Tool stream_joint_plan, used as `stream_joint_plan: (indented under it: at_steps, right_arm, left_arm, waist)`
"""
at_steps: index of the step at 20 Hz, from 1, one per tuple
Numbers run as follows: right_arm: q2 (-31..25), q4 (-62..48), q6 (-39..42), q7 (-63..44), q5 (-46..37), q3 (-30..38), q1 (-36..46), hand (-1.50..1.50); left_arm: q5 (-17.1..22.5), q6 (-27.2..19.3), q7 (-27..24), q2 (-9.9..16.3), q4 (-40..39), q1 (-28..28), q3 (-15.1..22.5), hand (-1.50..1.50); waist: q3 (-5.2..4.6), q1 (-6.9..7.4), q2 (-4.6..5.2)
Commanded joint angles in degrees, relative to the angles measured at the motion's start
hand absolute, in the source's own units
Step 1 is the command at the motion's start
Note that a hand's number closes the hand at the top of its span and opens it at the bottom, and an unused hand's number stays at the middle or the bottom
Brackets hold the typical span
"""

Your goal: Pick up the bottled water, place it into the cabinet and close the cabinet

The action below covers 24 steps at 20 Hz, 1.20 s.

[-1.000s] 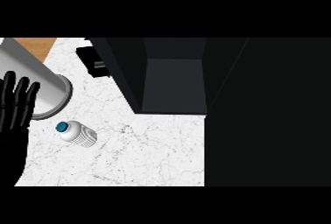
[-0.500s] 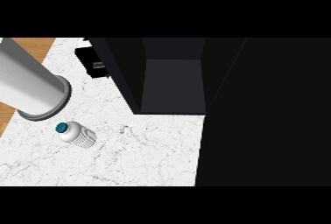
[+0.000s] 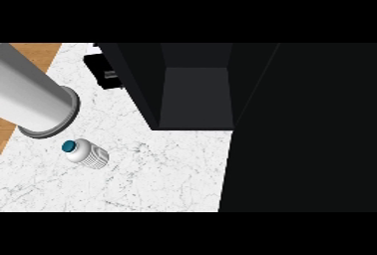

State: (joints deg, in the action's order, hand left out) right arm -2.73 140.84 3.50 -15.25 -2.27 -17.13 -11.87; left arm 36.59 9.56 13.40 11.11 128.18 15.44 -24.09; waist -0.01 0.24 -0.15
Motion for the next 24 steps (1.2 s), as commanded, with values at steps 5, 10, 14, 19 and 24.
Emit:
stream_joint_plan:
  at_steps: [5,10,14,19,24]
  right_arm:
    - [-0.1,5.2,-2.3,-3.9,-3.7,-5.6,-1.8,-1.5]
    - [2.3,2.3,-5.9,-7.8,-7.9,-8.5,5.1,-1.5]
    - [0.4,5.1,-5.9,-7.0,-8.4,-10.2,1.8,-1.5]
    - [-0.3,4.2,-7.2,-5.5,-9.1,-12.3,0.5,-1.5]
    - [-2.5,6.8,-7.9,-6.2,-9.8,-14.1,-0.5,-1.5]
  left_arm:
    - [0.5,2.8,2.9,-1.9,1.1,3.7,-2.4,-1.5]
    - [-8.0,3.8,0.9,-2.2,-5.2,-0.5,1.9,-1.5]
    - [-9.4,5.5,-0.7,-0.2,-11.2,-3.4,0.0,-1.5]
    - [-15.2,6.8,-6.3,-4.3,-16.6,-2.8,2.4,-1.5]
    - [-17.5,4.7,-6.7,-3.1,-23.4,-7.3,1.8,-1.5]
  waist:
    - [0.0,-0.15,0.02]
    - [-0.05,-0.32,0.15]
    - [-0.03,-0.57,0.08]
    - [-0.04,-0.67,0.07]
    - [-0.03,-1.1,0.02]
